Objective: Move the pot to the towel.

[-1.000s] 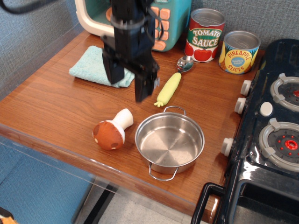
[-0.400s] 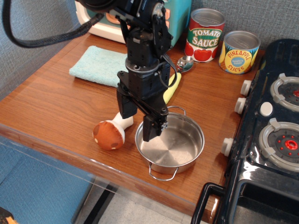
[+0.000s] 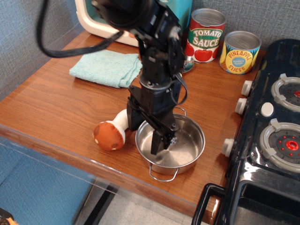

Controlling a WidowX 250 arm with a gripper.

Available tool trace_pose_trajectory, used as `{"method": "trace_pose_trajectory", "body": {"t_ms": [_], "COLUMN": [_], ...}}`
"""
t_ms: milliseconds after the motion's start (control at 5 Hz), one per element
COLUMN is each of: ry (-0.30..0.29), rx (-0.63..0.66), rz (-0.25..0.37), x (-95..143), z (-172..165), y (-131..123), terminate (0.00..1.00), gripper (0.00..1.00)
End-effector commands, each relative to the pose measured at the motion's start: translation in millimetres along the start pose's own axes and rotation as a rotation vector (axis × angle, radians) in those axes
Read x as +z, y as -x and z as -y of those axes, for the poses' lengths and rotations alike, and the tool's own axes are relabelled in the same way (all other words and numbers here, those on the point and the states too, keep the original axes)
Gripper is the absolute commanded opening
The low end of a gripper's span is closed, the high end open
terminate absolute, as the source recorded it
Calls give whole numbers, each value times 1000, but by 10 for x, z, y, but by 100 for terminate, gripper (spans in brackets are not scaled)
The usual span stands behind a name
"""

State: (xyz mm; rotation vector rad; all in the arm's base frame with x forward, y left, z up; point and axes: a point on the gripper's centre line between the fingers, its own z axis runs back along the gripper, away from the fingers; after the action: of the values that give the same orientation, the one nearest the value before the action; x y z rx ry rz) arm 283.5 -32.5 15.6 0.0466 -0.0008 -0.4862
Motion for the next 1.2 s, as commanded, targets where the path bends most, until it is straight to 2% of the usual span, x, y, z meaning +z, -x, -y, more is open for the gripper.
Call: {"method": "trace_pose_trajectory", "body": {"t_ms": [0,200,600,1000], "ry": [-8,-15,-12,19], "rx": [14,23,83,301], "rz": [8,36,142,199], "x": [-23,112,635,1078], "z": [-117,-153,-373,-1234], "y": [-134,-194,-344,-462], "terminate": [0,0,0,0], "gripper": [0,0,0,0]}}
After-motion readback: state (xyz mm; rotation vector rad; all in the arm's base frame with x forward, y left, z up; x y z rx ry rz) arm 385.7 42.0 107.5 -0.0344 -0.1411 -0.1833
